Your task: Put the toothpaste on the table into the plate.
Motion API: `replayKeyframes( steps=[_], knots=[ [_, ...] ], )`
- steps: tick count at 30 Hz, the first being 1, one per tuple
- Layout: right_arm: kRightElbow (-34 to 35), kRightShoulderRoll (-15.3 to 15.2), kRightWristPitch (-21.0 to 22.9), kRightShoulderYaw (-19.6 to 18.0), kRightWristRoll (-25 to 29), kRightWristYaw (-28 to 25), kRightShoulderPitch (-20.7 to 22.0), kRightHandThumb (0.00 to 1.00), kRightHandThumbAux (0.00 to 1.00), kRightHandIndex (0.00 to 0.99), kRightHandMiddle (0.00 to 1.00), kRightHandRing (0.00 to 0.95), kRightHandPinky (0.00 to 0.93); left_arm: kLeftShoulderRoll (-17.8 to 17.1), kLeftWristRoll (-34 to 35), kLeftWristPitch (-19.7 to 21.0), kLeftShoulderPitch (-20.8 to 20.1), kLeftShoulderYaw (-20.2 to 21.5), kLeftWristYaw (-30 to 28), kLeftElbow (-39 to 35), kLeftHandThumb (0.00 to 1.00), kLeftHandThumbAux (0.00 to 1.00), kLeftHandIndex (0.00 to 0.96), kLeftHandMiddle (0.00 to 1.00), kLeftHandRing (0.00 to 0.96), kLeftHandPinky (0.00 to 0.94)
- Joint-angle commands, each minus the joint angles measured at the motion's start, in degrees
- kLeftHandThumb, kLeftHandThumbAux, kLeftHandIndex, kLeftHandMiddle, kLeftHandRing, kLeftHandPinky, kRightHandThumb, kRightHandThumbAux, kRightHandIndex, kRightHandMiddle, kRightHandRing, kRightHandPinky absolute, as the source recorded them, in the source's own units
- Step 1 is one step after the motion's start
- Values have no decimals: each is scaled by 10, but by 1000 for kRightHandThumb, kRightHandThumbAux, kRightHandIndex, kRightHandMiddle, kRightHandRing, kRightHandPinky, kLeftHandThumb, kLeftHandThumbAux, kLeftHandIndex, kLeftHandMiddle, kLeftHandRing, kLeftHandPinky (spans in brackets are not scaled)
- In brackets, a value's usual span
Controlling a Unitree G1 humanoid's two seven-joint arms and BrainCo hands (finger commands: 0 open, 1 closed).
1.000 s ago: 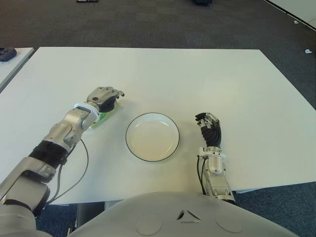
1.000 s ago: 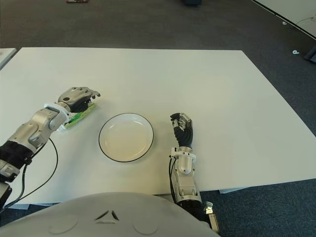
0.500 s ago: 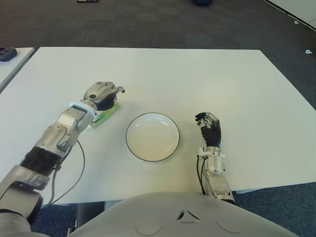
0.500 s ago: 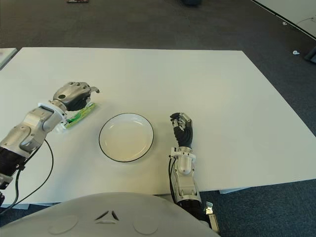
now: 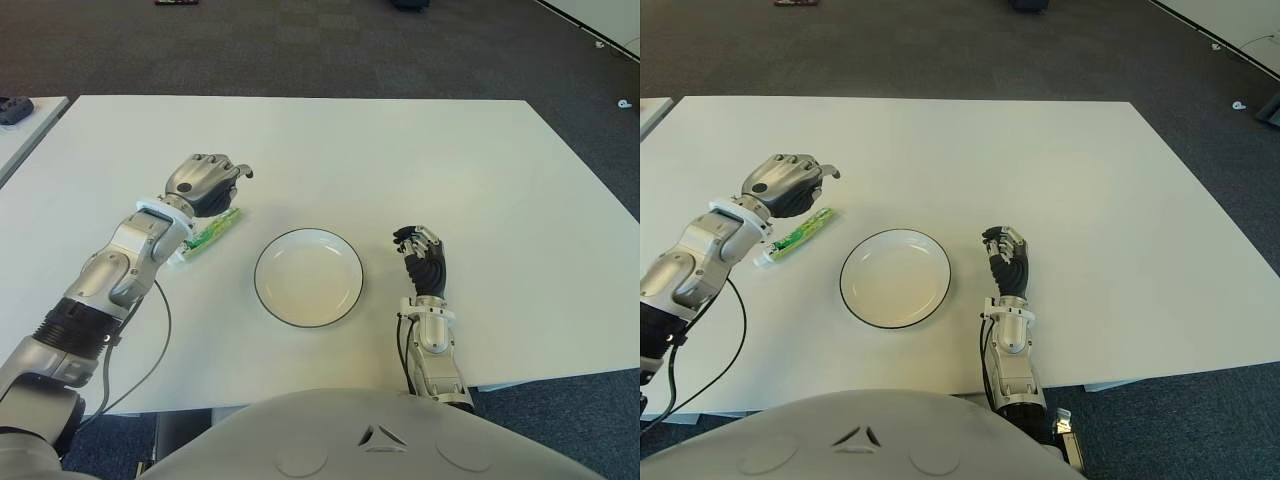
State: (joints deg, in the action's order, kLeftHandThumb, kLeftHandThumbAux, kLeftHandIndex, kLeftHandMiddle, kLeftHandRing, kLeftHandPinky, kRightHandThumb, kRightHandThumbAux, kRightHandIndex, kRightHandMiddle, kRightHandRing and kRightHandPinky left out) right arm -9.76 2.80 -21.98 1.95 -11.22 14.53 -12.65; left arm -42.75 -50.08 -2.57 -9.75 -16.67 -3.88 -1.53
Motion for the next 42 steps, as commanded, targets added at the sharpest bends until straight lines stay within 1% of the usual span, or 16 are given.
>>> replayKeyframes(
  steps=[1,6,9,11,14,16,17,18,19,20,21,23,26,32,36,42],
  knots=[
    [-5,3,7,1,0,0,5,702,731,427,476,465,469,6,-9,-1,16,6,1,-18,852,667,400,551,850,863],
    [-2,4,8,3,-3,3,3,701,731,427,470,460,458,2,-6,12,30,14,-26,-42,853,666,402,555,848,855],
    [-1,4,7,4,-5,5,2,701,731,426,468,458,458,3,-14,42,39,17,-61,-60,853,664,407,566,840,834],
    [-1,4,6,4,-5,6,1,701,732,426,466,453,452,6,-18,59,43,19,-80,-68,778,676,427,724,831,790],
    [1,5,8,5,-3,4,0,701,732,426,467,450,453,19,-62,146,43,12,-165,-91,739,681,435,774,797,731],
    [1,5,10,5,-2,3,0,701,732,426,469,450,459,30,-94,192,42,8,-206,-100,727,682,435,774,776,698],
    [0,5,12,5,-2,2,0,701,732,426,468,450,456,37,-110,212,41,6,-223,-103,683,576,383,685,680,615],
    [0,5,13,6,-2,2,0,701,732,426,468,451,455,42,-125,229,41,4,-237,-107,666,539,364,653,646,584],
    [0,5,14,6,-2,2,0,701,732,426,466,449,448,46,-136,241,41,3,-247,-110,631,484,313,557,533,490],
    [1,5,14,6,-2,2,0,701,732,426,466,448,445,49,-152,254,40,0,-263,-113,608,449,280,495,459,430],
    [1,5,14,6,-2,2,0,701,732,426,465,447,443,52,-164,263,39,-3,-275,-115,585,436,240,435,396,374],
    [1,5,15,6,-2,2,0,701,732,426,462,443,441,59,-192,284,39,-9,-300,-118,507,404,122,262,217,209],
    [1,6,18,7,-1,2,0,701,732,426,459,439,438,76,-231,313,43,-17,-313,-112,428,383,41,142,97,95],
    [3,6,25,8,0,1,0,701,732,426,453,430,423,105,-270,342,46,-20,-308,-92,321,353,4,47,12,27],
    [7,5,38,9,-1,-1,2,701,732,426,441,417,409,125,-282,360,50,-19,-299,-74,265,329,0,18,2,8],
    [4,1,41,8,-2,-1,5,701,733,425,434,411,412,157,-288,391,54,-16,-284,-41,227,305,0,2,0,1]
  ],
)
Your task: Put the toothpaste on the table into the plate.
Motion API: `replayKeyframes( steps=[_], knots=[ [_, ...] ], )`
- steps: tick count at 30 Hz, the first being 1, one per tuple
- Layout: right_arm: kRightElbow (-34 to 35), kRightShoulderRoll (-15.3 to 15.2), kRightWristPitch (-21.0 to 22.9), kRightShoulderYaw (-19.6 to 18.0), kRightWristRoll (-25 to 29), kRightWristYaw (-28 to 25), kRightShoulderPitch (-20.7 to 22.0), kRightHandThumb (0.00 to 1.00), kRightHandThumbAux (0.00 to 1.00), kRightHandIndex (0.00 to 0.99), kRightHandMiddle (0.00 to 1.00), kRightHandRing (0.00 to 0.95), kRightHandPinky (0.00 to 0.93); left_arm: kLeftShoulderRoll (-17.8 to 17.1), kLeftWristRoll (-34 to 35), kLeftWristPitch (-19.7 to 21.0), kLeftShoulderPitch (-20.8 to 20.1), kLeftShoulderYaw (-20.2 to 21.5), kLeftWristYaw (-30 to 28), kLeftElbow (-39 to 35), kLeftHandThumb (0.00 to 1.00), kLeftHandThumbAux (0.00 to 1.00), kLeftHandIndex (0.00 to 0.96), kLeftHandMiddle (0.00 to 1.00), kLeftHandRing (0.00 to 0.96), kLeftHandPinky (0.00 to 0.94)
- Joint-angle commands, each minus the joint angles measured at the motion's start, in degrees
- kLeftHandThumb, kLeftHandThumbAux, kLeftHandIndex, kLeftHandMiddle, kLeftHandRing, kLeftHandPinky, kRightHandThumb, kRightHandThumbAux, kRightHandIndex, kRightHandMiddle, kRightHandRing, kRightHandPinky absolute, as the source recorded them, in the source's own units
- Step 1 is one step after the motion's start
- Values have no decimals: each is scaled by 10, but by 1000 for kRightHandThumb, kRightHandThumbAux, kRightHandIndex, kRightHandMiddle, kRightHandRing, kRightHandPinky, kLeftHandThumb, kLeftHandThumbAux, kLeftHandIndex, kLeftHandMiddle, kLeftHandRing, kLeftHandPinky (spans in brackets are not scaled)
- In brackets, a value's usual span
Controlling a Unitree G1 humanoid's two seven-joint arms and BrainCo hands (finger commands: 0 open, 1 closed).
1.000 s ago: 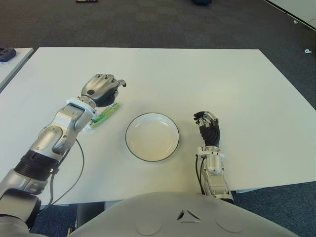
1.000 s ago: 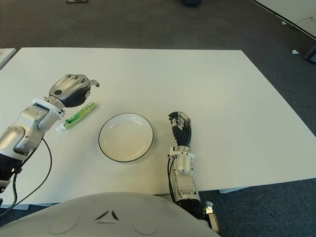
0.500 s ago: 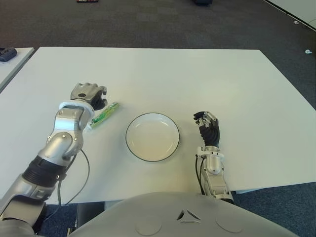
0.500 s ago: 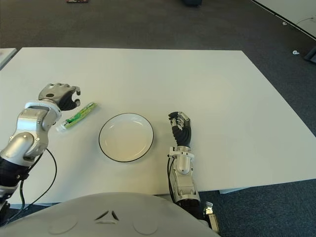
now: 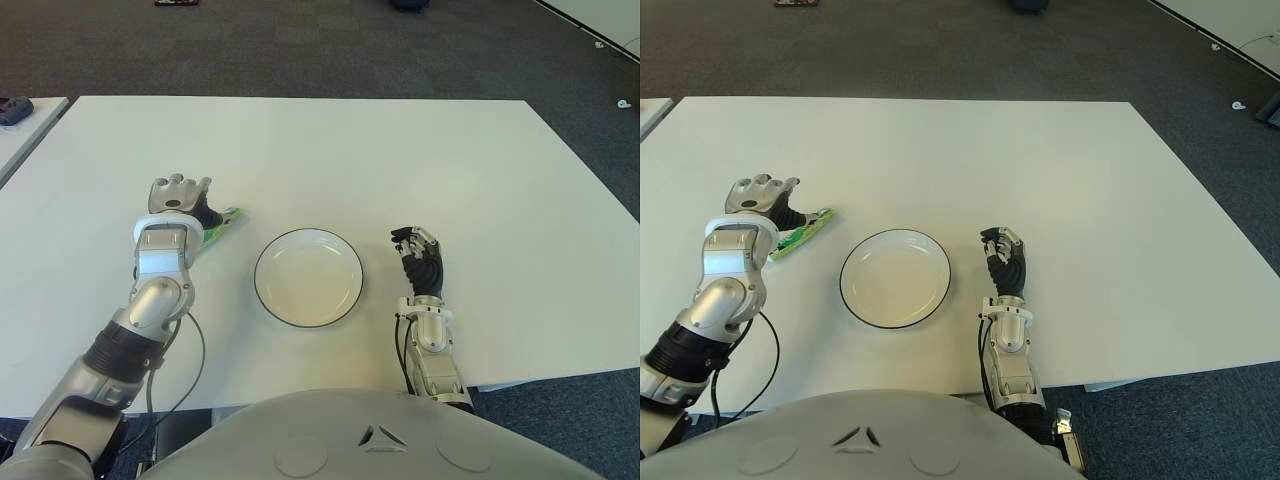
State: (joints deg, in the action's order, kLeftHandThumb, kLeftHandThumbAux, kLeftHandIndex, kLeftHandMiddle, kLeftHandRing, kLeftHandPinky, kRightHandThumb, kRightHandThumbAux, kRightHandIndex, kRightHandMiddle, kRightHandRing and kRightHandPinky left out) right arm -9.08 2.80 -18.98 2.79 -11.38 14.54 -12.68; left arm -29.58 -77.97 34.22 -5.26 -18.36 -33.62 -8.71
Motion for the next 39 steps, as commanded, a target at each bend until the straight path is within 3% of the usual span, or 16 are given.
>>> replayKeyframes(
  steps=[1,8,15,26,39],
  knots=[
    [-4,1,9,0,-1,0,6,701,733,425,436,415,423,32,-9,30,10,2,18,40,220,297,0,1,0,0],
    [-9,-2,13,0,-7,2,10,701,733,425,439,423,427,68,4,71,6,9,35,72,208,271,0,0,0,0],
    [-11,-2,15,-1,-9,4,12,701,732,425,432,411,406,86,23,80,5,9,53,102,200,264,0,0,0,0],
    [-12,-2,10,-2,-4,3,13,702,733,425,425,399,400,63,54,59,4,-13,8,129,175,245,0,5,0,0],
    [-5,-2,18,-5,4,-3,10,702,733,425,425,395,393,52,61,73,17,-25,-33,120,201,228,0,10,0,2]
  ],
)
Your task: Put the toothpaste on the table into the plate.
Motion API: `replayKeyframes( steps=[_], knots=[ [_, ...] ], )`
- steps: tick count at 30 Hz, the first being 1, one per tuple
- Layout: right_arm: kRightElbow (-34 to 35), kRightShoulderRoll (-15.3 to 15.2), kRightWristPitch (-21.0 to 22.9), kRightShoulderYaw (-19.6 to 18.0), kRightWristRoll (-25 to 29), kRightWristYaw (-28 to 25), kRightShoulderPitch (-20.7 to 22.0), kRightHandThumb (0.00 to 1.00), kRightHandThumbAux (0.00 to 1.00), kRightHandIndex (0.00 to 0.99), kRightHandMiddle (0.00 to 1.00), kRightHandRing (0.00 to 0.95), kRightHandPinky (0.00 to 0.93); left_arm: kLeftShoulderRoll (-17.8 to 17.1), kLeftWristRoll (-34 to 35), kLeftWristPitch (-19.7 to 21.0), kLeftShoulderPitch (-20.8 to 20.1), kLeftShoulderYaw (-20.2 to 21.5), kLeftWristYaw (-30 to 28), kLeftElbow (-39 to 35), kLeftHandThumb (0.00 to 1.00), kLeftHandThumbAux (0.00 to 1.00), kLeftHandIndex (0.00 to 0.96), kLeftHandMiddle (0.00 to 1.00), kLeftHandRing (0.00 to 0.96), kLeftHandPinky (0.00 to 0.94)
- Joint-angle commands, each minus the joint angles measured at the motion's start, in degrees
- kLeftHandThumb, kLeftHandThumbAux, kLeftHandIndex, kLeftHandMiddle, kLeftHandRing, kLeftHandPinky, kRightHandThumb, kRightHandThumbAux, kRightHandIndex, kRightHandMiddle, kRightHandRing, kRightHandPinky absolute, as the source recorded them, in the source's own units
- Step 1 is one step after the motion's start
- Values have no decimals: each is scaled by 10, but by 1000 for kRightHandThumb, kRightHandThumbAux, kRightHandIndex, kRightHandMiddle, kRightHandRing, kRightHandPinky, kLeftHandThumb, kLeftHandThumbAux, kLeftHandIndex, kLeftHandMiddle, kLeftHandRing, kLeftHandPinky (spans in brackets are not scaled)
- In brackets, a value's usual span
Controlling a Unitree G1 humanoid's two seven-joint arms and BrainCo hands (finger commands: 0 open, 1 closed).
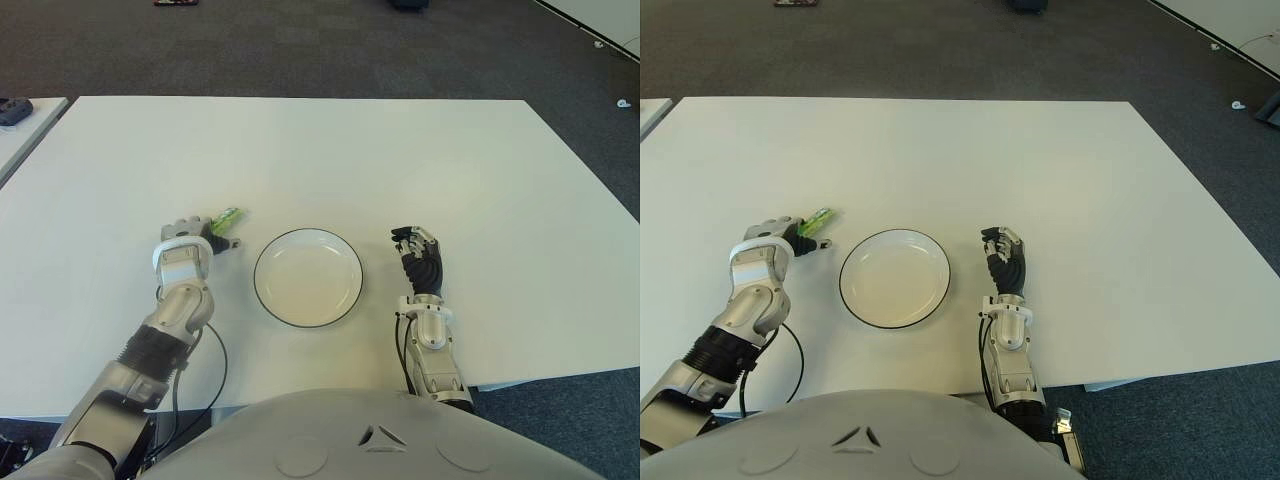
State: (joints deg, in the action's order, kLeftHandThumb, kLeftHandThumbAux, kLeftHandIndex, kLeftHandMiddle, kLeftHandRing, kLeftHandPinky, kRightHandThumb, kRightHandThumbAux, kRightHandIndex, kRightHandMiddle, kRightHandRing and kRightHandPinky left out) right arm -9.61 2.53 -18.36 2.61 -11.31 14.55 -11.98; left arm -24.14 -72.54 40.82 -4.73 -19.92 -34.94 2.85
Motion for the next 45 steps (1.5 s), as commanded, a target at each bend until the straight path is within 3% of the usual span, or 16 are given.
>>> replayKeyframes(
  steps=[1,11,29,34,38,42,44,45],
  knots=[
    [1,0,11,-3,4,-4,3,702,733,425,425,395,394,-1,7,8,11,-10,-20,6,208,230,0,11,0,3],
    [5,-2,6,-6,10,-11,-1,702,733,425,436,406,408,6,15,17,31,-24,14,40,262,245,0,20,0,7],
    [19,-5,17,-12,8,-16,-8,703,733,426,422,393,391,12,1,33,65,-47,32,21,307,232,16,21,0,0],
    [23,-5,16,-13,9,-19,-11,703,734,426,421,390,399,32,1,56,82,-41,80,18,378,256,60,30,0,6],
    [25,-5,16,-14,8,-19,-11,703,734,426,425,393,403,66,6,87,80,-28,145,41,530,331,72,44,5,46],
    [27,-6,18,-15,7,-20,-12,703,734,426,426,394,401,82,13,101,70,-22,187,68,605,391,82,61,20,90],
    [28,-6,21,-15,7,-20,-12,703,734,426,426,393,400,95,15,111,64,-15,221,85,634,422,118,82,43,120],
    [30,-6,23,-15,6,-19,-13,703,733,426,427,394,400,104,16,118,63,-10,247,95,652,455,186,142,112,186]
  ],
)
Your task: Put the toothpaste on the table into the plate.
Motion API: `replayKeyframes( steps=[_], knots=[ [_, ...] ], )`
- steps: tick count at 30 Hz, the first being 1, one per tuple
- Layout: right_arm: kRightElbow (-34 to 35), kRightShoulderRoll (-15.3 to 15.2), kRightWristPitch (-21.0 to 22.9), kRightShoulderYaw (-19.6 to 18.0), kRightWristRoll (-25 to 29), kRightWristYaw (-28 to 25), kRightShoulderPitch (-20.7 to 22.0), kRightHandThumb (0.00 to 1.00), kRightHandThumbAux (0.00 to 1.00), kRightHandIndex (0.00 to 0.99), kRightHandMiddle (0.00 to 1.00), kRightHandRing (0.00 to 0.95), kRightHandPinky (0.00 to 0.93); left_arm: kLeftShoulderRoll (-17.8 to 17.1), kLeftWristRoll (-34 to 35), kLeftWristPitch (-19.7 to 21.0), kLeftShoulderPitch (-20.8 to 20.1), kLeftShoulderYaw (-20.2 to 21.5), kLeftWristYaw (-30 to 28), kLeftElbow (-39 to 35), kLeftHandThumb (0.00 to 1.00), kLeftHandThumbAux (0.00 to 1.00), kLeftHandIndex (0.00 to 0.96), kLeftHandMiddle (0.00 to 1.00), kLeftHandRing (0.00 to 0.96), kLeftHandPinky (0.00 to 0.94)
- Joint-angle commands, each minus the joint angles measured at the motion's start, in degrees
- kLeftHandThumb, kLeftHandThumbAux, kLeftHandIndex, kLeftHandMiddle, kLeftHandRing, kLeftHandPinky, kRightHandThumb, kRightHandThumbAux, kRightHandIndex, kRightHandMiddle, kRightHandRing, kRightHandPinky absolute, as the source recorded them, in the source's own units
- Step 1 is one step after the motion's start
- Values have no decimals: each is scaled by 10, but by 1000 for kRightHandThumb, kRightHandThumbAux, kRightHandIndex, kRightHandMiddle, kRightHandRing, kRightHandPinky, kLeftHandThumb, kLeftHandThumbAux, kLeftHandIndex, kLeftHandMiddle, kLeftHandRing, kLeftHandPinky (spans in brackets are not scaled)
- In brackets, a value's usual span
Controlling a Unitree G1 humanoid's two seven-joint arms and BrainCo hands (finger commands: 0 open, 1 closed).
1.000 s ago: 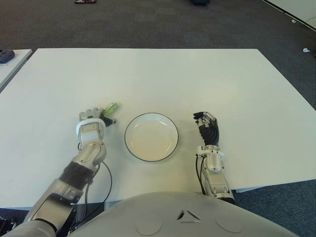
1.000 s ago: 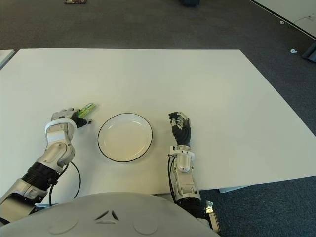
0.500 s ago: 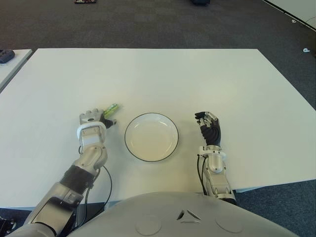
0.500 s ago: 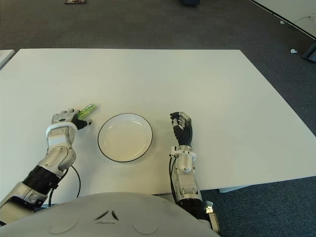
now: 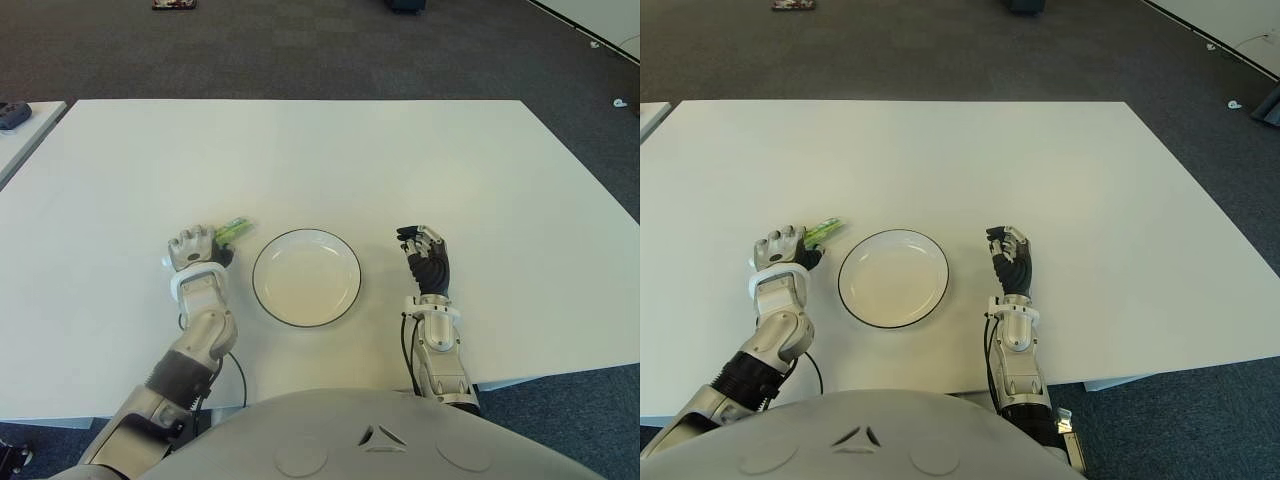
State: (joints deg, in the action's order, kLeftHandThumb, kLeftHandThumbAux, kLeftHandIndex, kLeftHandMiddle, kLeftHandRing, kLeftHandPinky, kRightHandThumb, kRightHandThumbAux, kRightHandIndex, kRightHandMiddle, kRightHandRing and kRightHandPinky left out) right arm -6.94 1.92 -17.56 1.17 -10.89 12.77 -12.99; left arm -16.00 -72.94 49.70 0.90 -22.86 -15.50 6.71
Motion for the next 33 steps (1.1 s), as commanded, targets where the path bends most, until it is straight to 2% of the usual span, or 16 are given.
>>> replayKeyframes(
  steps=[1,2,3,7,10,12,15,21,33],
  knots=[
    [4,0,17,-1,1,-2,-3,703,733,426,428,394,400,28,22,34,5,22,70,62,660,470,219,173,148,220],
    [5,0,21,-1,1,-2,-3,703,733,426,428,395,400,34,25,38,4,25,92,70,671,491,265,218,200,270],
    [6,0,23,-2,1,-2,-3,703,734,426,429,396,401,38,28,40,3,27,106,76,688,564,323,273,266,333],
    [8,-1,31,-3,2,-3,-3,703,734,426,430,399,402,47,38,44,-2,30,145,97,711,662,400,379,385,445],
    [9,-1,36,-3,2,-3,-3,703,734,426,434,404,407,48,49,42,-6,29,161,111,774,673,411,443,485,542],
    [10,-1,37,-4,2,-2,-3,703,734,426,439,411,417,47,55,41,-8,29,168,117,811,673,400,492,584,638],
    [12,-1,40,-3,1,-2,-3,703,734,426,447,421,424,46,66,34,-6,32,182,120,829,672,398,524,657,700],
    [12,-3,41,-3,-1,-1,-2,704,734,426,452,425,416,43,84,25,-1,35,202,113,839,671,403,548,726,765],
    [12,-6,45,-3,-3,0,-1,703,735,426,447,422,409,43,111,20,-1,42,221,108,840,670,409,560,755,781]
  ],
)
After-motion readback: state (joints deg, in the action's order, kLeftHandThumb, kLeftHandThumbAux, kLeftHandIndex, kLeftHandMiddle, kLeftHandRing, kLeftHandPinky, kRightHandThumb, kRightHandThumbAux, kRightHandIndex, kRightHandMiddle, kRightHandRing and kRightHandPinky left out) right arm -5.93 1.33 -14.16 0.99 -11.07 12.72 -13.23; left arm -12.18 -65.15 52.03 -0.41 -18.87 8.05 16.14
